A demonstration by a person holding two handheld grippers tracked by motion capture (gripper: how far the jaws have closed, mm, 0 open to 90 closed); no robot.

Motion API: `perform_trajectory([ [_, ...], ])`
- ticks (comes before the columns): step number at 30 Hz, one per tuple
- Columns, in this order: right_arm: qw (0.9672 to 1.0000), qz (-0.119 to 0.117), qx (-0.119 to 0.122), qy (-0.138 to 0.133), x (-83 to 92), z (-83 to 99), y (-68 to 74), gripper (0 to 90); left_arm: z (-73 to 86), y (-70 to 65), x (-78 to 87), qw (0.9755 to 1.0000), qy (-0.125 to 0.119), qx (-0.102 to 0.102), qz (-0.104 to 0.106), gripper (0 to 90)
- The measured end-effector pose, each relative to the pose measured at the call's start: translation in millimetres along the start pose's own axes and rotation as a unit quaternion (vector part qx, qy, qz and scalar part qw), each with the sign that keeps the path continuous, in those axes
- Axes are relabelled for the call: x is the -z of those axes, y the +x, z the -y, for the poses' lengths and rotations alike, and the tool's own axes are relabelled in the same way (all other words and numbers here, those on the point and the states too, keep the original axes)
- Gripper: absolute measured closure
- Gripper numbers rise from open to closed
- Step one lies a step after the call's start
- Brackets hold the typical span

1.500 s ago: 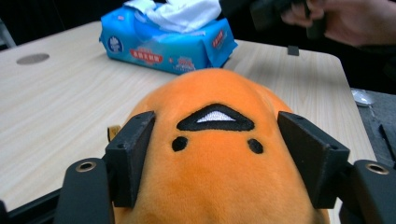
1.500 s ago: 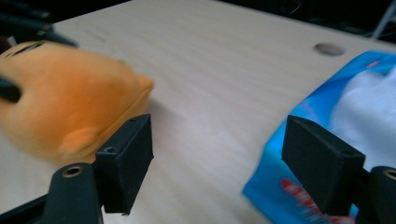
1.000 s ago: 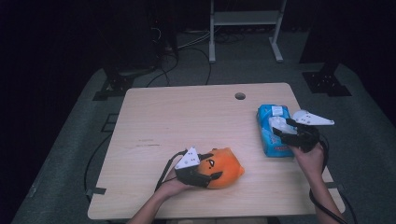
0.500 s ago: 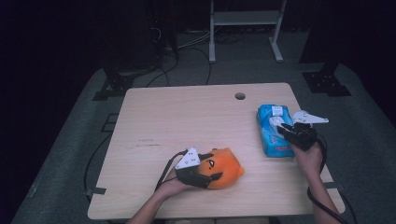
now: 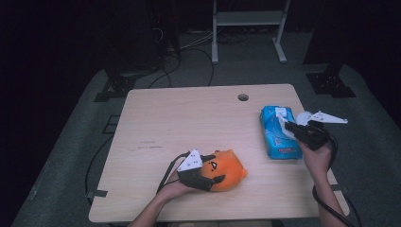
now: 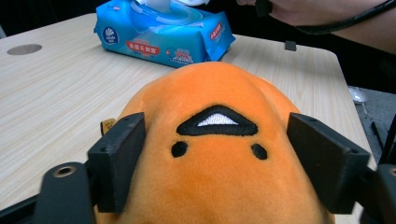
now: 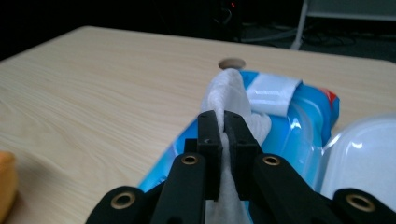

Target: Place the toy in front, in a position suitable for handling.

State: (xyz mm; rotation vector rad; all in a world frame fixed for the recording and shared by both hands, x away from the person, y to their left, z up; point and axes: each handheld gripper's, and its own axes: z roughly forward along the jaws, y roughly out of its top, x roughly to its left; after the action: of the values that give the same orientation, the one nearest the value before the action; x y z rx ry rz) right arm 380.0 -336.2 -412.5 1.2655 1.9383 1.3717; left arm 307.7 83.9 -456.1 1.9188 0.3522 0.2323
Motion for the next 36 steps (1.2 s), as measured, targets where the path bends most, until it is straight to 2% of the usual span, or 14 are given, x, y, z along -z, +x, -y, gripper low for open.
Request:
perform_trajectory([
  [4, 0.9996, -0.016, 0.003, -0.024, 13.3, -9.0, 7.0, 85.6, -0.5, -0.4, -0.2, 1.0000, 0.000, -0.004, -0.002, 18.9],
  [7, 0.9987, -0.040, 0.003, -0.030, 23.1, -13.0, 12.6, 85.6, -3.0, -0.5, 0.5, 1.0000, 0.004, -0.007, -0.004, 16.0],
  [9, 0.9979, -0.055, 0.012, -0.033, 30.7, -16.5, 19.2, 85.6, -7.6, 0.3, 1.9, 0.9999, 0.010, -0.004, -0.008, 11.4],
  [14, 0.9940, -0.094, 0.047, -0.027, 51.7, -26.8, 48.0, 85.5, -17.5, -1.2, 9.6, 0.9993, 0.023, -0.020, -0.018, 8.9],
  [17, 0.9896, -0.123, 0.072, -0.019, 60.3, -29.3, 68.2, 85.4, -22.2, -2.4, 17.5, 0.9991, 0.021, -0.029, -0.022, 8.7],
  [20, 0.9825, -0.163, 0.088, -0.013, 65.9, -29.6, 88.8, 85.4, -25.1, -0.9, 25.6, 0.9989, 0.021, -0.033, -0.026, 8.7],
  [23, 0.9751, -0.197, 0.102, 0.004, 70.4, -28.6, 109.7, 85.4, -24.1, 2.8, 29.2, 0.9988, 0.028, -0.028, -0.029, 9.0],
  [24, 0.9718, -0.212, 0.103, 0.007, 71.4, -28.2, 115.9, 85.4, -22.8, 3.9, 29.8, 0.9985, 0.035, -0.030, -0.029, 10.7],
  [27, 0.9584, -0.263, 0.107, 0.028, 69.4, -27.2, 133.5, 85.3, -18.3, 5.9, 30.4, 0.9983, 0.046, -0.032, -0.016, 17.5],
  [29, 0.9473, -0.300, 0.104, 0.043, 62.7, -26.0, 143.5, 85.3, -16.3, 5.4, 30.1, 0.9983, 0.048, -0.033, -0.005, 26.6],
  [30, 0.9438, -0.309, 0.107, 0.050, 58.2, -25.1, 148.0, 85.3, -16.1, 5.7, 29.8, 0.9982, 0.050, -0.032, -0.001, 28.7],
  [32, 0.9348, -0.332, 0.105, 0.069, 45.3, -23.3, 154.1, 85.3, -15.3, 5.7, 29.7, 0.9982, 0.050, -0.035, 0.003, 31.8],
  [34, 0.9294, -0.342, 0.107, 0.087, 28.3, -21.2, 157.2, 85.4, -13.6, 6.5, 29.2, 0.9983, 0.048, -0.031, 0.006, 32.9],
  [36, 0.9271, -0.348, 0.098, 0.099, 11.1, -18.8, 157.1, 85.3, -12.4, 7.0, 29.4, 0.9983, 0.048, -0.031, 0.010, 33.0],
])
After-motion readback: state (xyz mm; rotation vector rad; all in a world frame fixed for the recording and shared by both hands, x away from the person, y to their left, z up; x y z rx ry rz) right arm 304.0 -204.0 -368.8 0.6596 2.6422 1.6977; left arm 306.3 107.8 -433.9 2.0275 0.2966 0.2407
